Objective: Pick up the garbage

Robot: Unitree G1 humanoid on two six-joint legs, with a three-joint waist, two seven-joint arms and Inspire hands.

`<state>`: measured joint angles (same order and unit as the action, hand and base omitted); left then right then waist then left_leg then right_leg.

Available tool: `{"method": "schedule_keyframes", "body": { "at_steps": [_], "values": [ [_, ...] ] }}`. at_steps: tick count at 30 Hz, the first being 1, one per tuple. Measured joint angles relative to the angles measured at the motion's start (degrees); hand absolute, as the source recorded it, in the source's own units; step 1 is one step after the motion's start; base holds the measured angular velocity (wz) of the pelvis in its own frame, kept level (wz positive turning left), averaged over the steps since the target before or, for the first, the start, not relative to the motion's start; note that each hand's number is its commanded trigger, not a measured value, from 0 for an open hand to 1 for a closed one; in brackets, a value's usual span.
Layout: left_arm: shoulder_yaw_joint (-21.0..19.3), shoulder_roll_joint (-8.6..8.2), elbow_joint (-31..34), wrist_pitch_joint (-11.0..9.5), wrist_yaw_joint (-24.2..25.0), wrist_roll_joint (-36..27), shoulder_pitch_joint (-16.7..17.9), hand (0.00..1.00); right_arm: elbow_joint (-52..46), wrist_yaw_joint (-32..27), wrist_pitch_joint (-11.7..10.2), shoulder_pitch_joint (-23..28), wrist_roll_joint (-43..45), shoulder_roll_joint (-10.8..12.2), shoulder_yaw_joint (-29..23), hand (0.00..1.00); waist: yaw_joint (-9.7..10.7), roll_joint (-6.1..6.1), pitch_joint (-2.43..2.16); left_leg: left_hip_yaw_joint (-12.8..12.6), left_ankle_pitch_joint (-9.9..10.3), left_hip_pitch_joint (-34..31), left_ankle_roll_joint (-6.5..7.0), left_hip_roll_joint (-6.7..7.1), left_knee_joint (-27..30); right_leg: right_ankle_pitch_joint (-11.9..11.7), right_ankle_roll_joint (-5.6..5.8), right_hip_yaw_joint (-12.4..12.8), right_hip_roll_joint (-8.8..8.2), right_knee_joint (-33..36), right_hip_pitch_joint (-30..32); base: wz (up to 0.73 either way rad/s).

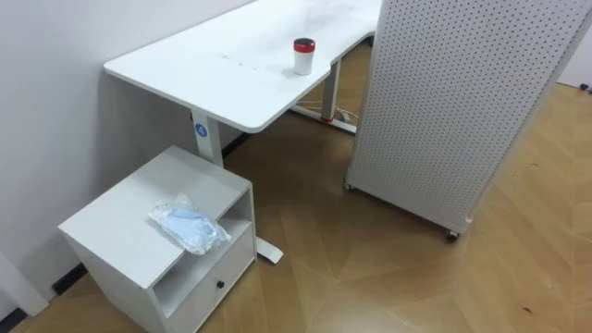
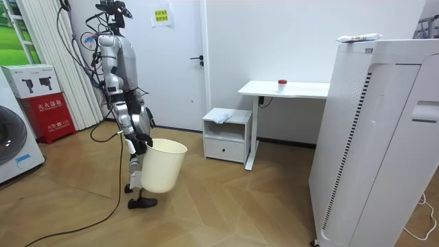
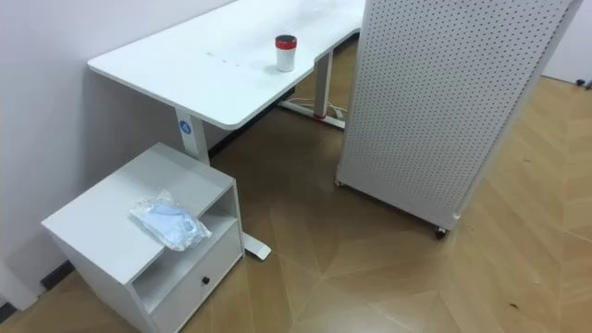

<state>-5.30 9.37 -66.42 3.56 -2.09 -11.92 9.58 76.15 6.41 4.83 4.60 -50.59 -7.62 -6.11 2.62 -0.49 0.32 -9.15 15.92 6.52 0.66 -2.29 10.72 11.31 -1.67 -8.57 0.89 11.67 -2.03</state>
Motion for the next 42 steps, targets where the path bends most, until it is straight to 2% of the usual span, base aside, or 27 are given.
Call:
{"method": "schedule_keyframes", "body": {
  "at_steps": [6, 13, 17, 18, 19, 20, 22, 23, 24, 25, 26, 27, 28, 29, 30, 31, 32, 33, 34, 36, 37, 38, 39, 40, 42],
  "values": [
    [0.0, -0.05, 0.0, 0.0, 1.4, -6.2, 1.7, 0.0, 0.2, 1.2, 0.0, 1.1, 0.5, -0.3, 0.1, 1.0, 0.0, 0.11, -0.04, 0.4, 0.0, 0.1, 0.0, 0.03, 0.0, 0.0, -0.03, -0.9, 0.03, -0.3, -0.4, 0.03],
    [-0.4, -0.15, -1.2, -0.4, 1.7, -6.6, 2.2, 0.0, 1.9, 1.3, 0.0, 1.0, 0.9, -0.6, -0.2, 1.0, -1.3, -0.18, 0.0, 0.5, 0.0, 0.5, 0.0, -0.01, 0.1, 0.0, -0.03, -1.0, 0.13, -0.3, -0.9, 0.0],
    [-0.7, 0.25, -1.9, -0.7, 1.5, -6.7, 2.1, 0.0, 1.7, 1.3, 0.0, 1.0, 1.5, -0.8, 0.6, 1.0, -1.5, -0.47, 0.09, 0.6, 0.0, -0.1, -0.05, -0.05, 2.6, 0.0, -0.07, -1.1, -0.09, 0.3, -0.9, 0.0],
    [-0.7, 0.38, -2.3, -0.7, 1.3, -6.7, 2.0, 0.0, 1.5, 1.3, 0.1, 1.0, 1.4, -0.9, 1.4, 1.0, -1.5, -1.01, 0.29, 0.5, 0.1, -0.3, -0.18, -0.08, 3.6, 0.3, -0.42, -1.1, -0.23, 1.3, -0.8, 0.0],
    [-0.9, 0.45, -2.3, -0.6, 1.2, -6.7, 1.8, 0.0, 1.4, 1.3, 0.2, 1.0, 1.6, -0.9, 1.5, 1.0, -1.6, -0.97, 0.32, 0.5, 0.3, -0.7, -0.4, -0.11, 4.7, 0.7, -0.56, -1.3, -0.34, 1.9, -0.8, 0.0],
    [-2.2, 0.56, -2.5, -0.6, 1.1, -6.8, 1.8, 0.0, 1.1, 1.4, 0.2, 1.0, 2.0, -0.9, 1.5, 1.0, -1.7, -1.57, 0.29, -0.1, 0.9, -2.2, -0.84, -0.19, 8.2, 1.9, -0.66, -1.7, -0.88, 3.8, 0.4, -0.05],
    [-3.0, 1.38, -2.5, -0.5, 0.8, -7.8, 1.9, 0.0, 0.2, 2.0, 0.2, 1.1, 3.6, -1.0, 1.5, 1.0, -2.8, -2.18, 0.18, 0.0, 2.4, -7.8, -2.03, -1.75, 21.2, 5.3, -1.99, -1.7, -0.94, 8.6, 2.5, -0.19],
    [-3.0, 1.52, -2.6, -0.3, 0.5, -7.7, 2.0, 0.0, 0.1, 2.1, 0.2, 1.1, 3.8, -1.1, 1.5, 1.0, -3.1, -2.21, 0.17, 0.1, 2.4, -9.4, -2.02, -2.45, 24.7, 5.6, -2.42, -1.7, -0.62, 9.1, 2.6, -0.17],
    [-2.8, 1.51, -2.8, 0.1, 0.2, -7.7, 2.4, 0.0, -0.3, 2.6, 0.2, 1.0, 3.9, -1.6, 1.7, 1.0, -3.1, -1.24, 0.08, 1.1, 2.1, -13.1, -1.95, -4.17, 32.3, 5.9, -3.0, -1.7, 0.46, 9.6, 2.5, -0.05],
    [-2.5, 1.53, -2.9, 0.3, 0.1, -7.7, 2.4, 0.0, -0.6, 2.5, 0.2, 0.9, 3.9, -1.8, 1.9, 1.0, -3.0, -1.03, 0.22, 1.9, 1.6, -14.9, -1.86, -4.89, 35.8, 6.2, -3.43, -1.8, 1.11, 10.2, 2.4, 0.0],
    [-2.2, 1.67, -3.4, 0.6, 0.0, -7.7, 3.0, 0.0, -0.6, 2.5, 0.2, 1.2, 3.8, -1.9, 2.6, 1.0, -3.0, -1.06, 0.25, 3.5, -0.7, -17.3, -1.59, -5.57, 41.2, 6.8, -3.98, -1.7, 1.96, 10.7, 1.5, 0.15],
    [-1.2, 1.65, -4.0, 1.0, -0.1, -7.4, 3.6, 0.0, -0.5, 2.2, 0.3, 1.4, 3.3, -1.9, 3.0, 1.0, -2.8, -1.79, 0.53, 4.2, -1.9, -19.1, -1.44, -5.58, 44.3, 7.4, -4.47, -1.1, 2.3, 10.9, 0.4, 0.22],
    [-0.8, 1.39, -4.3, 1.2, 0.0, -7.3, 3.6, 0.0, -0.5, 2.0, 0.3, 1.7, 2.9, -2.1, 3.0, 1.0, -2.8, -1.8, 0.54, 4.5, -1.4, -20.2, -0.99, -4.99, 43.6, 7.7, -4.67, -1.0, 2.29, 11.1, 0.4, 0.4],
    [0.0, 0.84, -4.5, 1.3, 0.1, -7.3, 3.7, 0.0, -0.5, 1.6, 0.3, 2.2, 2.8, -2.5, 2.9, 1.0, -2.6, -1.69, 0.56, 4.3, -0.4, -23.4, -0.15, -3.49, 40.9, 8.2, -4.88, -0.9, 2.19, 11.2, 0.4, 0.35],
    [0.0, 0.51, -4.5, 1.3, 0.1, -7.3, 4.3, 0.0, -0.5, 1.2, 0.2, 2.2, 2.8, -2.6, 2.7, 1.0, -3.0, -1.74, 0.59, 4.3, -0.7, -26.1, -0.53, -1.54, 35.2, 8.4, -4.86, -0.5, 1.91, 11.2, 0.3, 0.22],
    [0.0, 0.44, -4.5, 1.3, 0.1, -7.3, 4.8, 0.0, -0.5, 1.1, 0.2, 2.2, 2.9, -2.6, 2.8, 1.0, -3.3, -1.72, 0.6, 4.3, -1.1, -27.1, -0.93, -0.7, 31.3, 8.6, -4.84, -0.4, 1.77, 11.0, 0.4, -0.1],
    [-0.1, 0.43, -4.4, 1.3, -0.1, -7.6, 5.8, 0.0, -0.5, 1.0, 0.2, 2.3, 2.9, -2.6, 3.0, 1.0, -4.1, -1.64, 0.61, 3.9, -3.1, -28.3, -2.42, 0.35, 22.0, 9.2, -4.81, 0.0, 1.61, 11.0, -0.1, -0.34],
    [-0.1, 0.44, -4.5, 1.3, -0.3, -7.7, 6.7, 0.0, -0.5, 0.9, 0.2, 2.2, 2.9, -2.6, 3.3, 1.0, -4.6, -1.49, 0.58, 3.6, -7.3, -29.0, -2.03, 0.42, 14.5, 10.0, -4.75, -0.1, 1.34, 11.1, -0.8, -0.35],
    [-0.1, 0.41, -4.5, 1.3, -0.7, -7.6, 7.1, 0.0, -0.5, 0.8, 0.2, 2.3, 3.1, -2.6, 3.7, 1.0, -4.6, -1.57, 0.55, 3.5, -9.3, -29.1, -2.13, 0.47, 12.0, 10.4, -4.51, -0.1, 1.01, 11.0, -1.3, -0.23],
    [-0.1, 0.23, -4.3, 1.0, -0.8, -7.4, 6.8, 0.0, -0.5, 0.9, 0.0, 2.4, 3.3, -2.8, 4.0, 1.0, -3.8, -1.62, 0.52, 2.8, -15.6, -29.2, -1.78, 0.68, 6.1, 12.1, -3.22, 0.3, 0.16, 10.2, -3.1, 0.03],
    [-0.1, 0.21, -4.3, 0.8, -0.7, -7.2, 6.7, 0.0, -0.5, 0.9, 0.0, 2.4, 3.4, -2.9, 4.1, 1.0, -3.8, -1.74, 0.44, 2.3, -17.1, -29.0, -1.43, 0.97, 5.5, 12.5, -2.46, 1.1, -0.05, 10.1, -3.4, 0.0],
    [-0.1, 0.12, -4.3, 0.2, -0.6, -7.0, 6.7, 0.0, -0.6, 0.8, 0.1, 2.5, 3.9, -3.1, 4.3, 1.0, -3.8, -2.13, 0.21, 0.8, -19.2, -27.9, 0.75, 1.82, 5.0, 13.3, -1.4, 1.5, -1.32, 9.6, -4.1, -0.14],
    [-0.1, 0.1, -4.3, -0.2, -0.5, -6.5, 6.5, 0.0, -0.6, 0.8, 0.0, 3.0, 3.8, -3.3, 4.3, 1.0, -4.0, -2.54, -0.15, -0.3, -19.8, -27.5, 2.5, 2.71, 5.9, 13.6, -0.92, 1.8, -2.63, 8.3, -5.2, -0.21],
    [-0.1, 0.15, -4.3, -0.3, -0.4, -6.4, 6.4, 0.0, -0.7, 0.8, 0.0, 3.1, 3.9, -3.4, 4.2, 1.0, -4.0, -2.61, -0.18, -0.4, -19.1, -27.5, 3.47, 3.33, 7.1, 13.7, -0.68, 2.0, -3.29, 7.5, -6.1, -0.26],
    [-0.1, 0.27, -4.0, -0.7, -0.1, -6.5, 5.9, 0.0, -1.7, 0.9, -0.5, 3.3, 4.7, -3.4, 4.1, 1.0, -4.3, -3.53, -0.1, -2.4, -14.0, -28.0, 4.65, 4.99, 13.5, 14.5, 0.86, 2.2, -6.21, 6.3, -8.9, -0.22]
  ]
}}
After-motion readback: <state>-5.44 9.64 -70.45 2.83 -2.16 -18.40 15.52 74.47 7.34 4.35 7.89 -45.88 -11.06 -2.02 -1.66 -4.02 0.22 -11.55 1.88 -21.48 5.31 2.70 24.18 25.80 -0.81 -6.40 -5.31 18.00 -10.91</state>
